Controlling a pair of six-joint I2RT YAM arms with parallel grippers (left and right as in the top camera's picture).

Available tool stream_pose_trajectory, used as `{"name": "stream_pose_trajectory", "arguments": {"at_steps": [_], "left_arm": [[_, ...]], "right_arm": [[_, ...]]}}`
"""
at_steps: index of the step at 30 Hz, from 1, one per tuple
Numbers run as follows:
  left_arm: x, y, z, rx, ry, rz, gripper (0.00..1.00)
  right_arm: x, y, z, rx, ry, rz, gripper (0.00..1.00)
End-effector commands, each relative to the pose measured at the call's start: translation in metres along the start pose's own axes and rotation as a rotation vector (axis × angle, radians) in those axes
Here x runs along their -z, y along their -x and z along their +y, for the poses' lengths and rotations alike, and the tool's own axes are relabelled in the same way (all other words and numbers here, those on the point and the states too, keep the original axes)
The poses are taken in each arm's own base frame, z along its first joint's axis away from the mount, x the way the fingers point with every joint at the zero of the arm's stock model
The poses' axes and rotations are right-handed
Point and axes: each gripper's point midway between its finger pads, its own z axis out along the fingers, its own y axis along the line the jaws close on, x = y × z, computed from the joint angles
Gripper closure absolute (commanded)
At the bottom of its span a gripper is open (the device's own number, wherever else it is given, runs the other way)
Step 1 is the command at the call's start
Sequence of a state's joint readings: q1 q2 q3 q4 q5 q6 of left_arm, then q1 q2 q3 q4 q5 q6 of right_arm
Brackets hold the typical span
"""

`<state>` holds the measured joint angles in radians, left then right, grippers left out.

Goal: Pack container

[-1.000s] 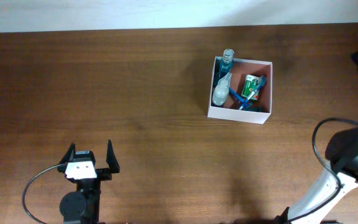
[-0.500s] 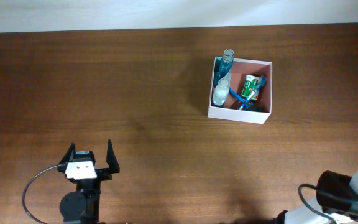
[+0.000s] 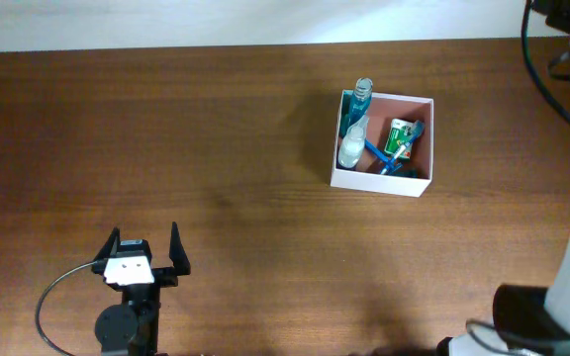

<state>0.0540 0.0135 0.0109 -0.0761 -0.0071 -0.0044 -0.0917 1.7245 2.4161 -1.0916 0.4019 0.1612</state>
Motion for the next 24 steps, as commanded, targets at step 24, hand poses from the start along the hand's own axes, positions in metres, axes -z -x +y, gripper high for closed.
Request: {"name": "stream_pose_trajectory", "arguments": {"at_steps": [24], "left_arm": [[0.000,-0.001,0.000,0.014,-0.005,0.000,0.01]], "right_arm": [[0.206,-0.130,-0.021,-0.068,0.518,-0.368,0.01]]}}
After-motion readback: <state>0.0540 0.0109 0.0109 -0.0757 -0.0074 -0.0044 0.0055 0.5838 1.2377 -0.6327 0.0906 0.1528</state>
